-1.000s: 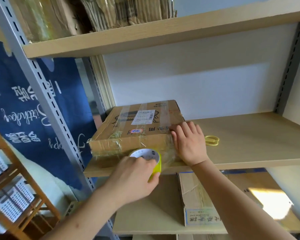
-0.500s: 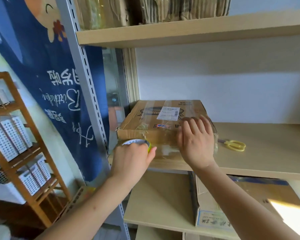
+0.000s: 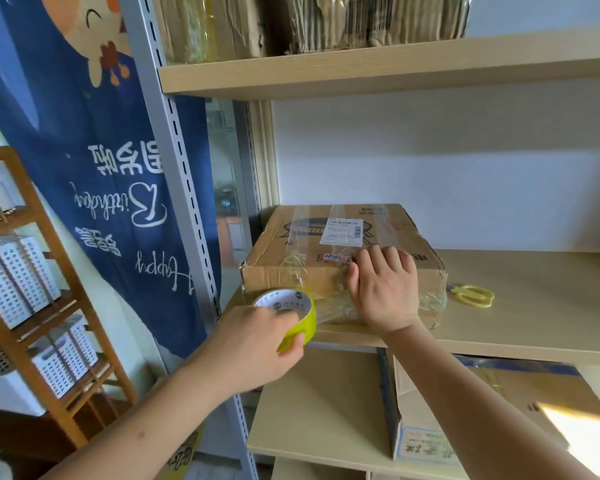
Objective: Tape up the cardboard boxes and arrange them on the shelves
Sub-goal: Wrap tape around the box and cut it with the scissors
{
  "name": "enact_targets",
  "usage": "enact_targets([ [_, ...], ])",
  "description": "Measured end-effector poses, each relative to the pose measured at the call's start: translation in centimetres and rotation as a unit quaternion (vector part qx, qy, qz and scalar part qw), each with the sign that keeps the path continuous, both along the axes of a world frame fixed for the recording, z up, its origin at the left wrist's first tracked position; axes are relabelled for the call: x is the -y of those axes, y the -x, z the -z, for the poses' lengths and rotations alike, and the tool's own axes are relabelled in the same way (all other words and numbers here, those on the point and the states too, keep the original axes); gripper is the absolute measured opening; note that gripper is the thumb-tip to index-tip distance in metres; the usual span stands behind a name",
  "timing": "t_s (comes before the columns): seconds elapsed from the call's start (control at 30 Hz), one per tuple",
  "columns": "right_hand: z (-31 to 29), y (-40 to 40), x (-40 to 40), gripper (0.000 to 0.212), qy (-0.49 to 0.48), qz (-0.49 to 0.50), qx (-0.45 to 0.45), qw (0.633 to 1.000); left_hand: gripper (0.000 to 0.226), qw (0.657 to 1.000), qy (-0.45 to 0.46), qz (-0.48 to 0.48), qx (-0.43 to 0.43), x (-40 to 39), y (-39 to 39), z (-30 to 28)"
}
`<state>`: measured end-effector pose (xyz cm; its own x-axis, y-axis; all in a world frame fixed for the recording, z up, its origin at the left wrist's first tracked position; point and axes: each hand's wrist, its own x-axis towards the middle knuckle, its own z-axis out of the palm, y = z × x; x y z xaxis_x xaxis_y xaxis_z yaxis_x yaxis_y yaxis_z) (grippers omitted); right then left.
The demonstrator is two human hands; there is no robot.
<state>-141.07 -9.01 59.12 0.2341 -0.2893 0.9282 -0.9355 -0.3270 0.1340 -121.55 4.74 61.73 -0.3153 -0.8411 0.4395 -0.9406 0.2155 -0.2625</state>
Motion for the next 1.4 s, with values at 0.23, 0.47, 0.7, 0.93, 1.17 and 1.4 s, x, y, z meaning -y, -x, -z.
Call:
enact_targets([
  [0.23, -0.1, 5.8, -0.1, 0.031, 0.028, -0.013, -0.016, 0.999, 0.045, 0.997, 0.076, 0.027, 0.011, -1.7, 3.4, 0.7],
  [0.47, 0.0, 8.4, 0.3, 0.035, 0.034, 0.015, -0.008, 0.999, 0.048, 0.998, 0.067, -0.015, -0.001, -1.9, -0.3, 0.4],
  [0.7, -0.2, 8.2, 0.0, 0.034, 0.037, 0.004, -0.005, 0.999, 0.037, 0.995, 0.075, -0.065, -0.020, -0.6, -1.4, 1.2],
  [0.93, -0.2, 8.2, 0.1, 0.030, 0.031, 0.006, -0.001, 0.999, 0.050, 0.991, 0.107, -0.071, -0.042, 2.9, -2.5, 1.6],
  [1.17, -0.2, 8.2, 0.0, 0.030, 0.029, -0.012, 0.014, 0.999, 0.050, 0.998, -0.022, -0.004, -0.056, 5.5, -4.4, 0.4],
  [1.4, -0.6, 7.7, -1.0, 0.030, -0.039, -0.003, 0.028, 0.999, 0.029, 0.973, -0.174, 0.038, -0.146, 6.0, -4.9, -0.4],
])
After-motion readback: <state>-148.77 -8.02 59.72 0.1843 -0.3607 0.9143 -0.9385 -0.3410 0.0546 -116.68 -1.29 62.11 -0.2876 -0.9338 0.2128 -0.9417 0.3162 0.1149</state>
